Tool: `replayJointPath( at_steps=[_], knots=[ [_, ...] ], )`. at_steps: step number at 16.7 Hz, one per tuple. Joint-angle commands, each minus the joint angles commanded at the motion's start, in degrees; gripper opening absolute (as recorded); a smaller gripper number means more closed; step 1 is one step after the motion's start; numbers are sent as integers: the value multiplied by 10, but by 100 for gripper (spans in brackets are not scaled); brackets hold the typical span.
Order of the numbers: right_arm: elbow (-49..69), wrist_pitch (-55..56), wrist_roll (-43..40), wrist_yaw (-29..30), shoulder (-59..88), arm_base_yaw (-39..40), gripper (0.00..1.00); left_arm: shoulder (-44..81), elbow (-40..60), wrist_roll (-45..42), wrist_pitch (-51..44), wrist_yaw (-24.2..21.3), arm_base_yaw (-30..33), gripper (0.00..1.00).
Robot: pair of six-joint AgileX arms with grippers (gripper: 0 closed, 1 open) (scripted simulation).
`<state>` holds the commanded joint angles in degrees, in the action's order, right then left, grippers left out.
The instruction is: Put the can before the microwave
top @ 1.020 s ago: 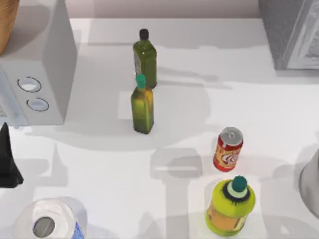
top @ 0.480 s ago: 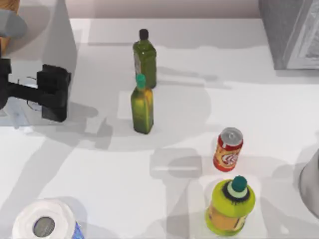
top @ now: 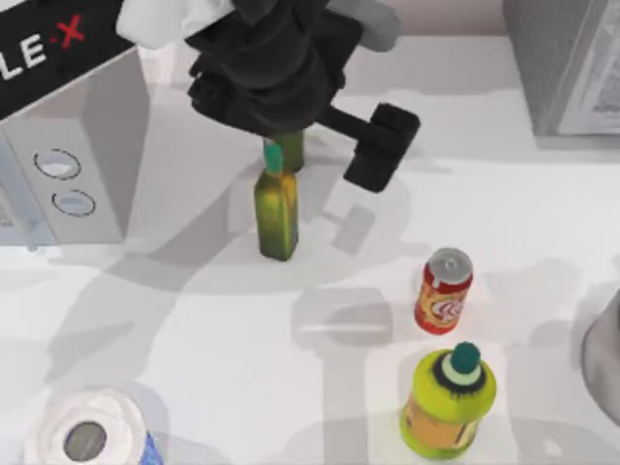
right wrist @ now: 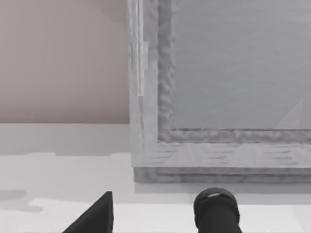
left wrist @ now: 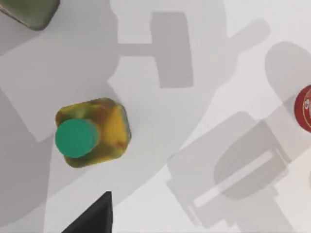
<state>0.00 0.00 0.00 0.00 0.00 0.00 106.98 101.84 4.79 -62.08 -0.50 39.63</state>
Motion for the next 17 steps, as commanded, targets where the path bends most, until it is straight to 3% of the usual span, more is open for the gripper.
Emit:
replayJointPath(
  at_steps=[4, 8, 17],
  knots=[
    [0, 0, 0, 0, 0, 0, 100, 185, 194, 8, -110, 1, 74, 100],
    [0, 0, 0, 0, 0, 0, 100, 298, 319, 12, -175, 6, 121, 100],
    [0, 0, 0, 0, 0, 0, 100, 330, 349, 12, -189, 8, 132, 100]
  ],
)
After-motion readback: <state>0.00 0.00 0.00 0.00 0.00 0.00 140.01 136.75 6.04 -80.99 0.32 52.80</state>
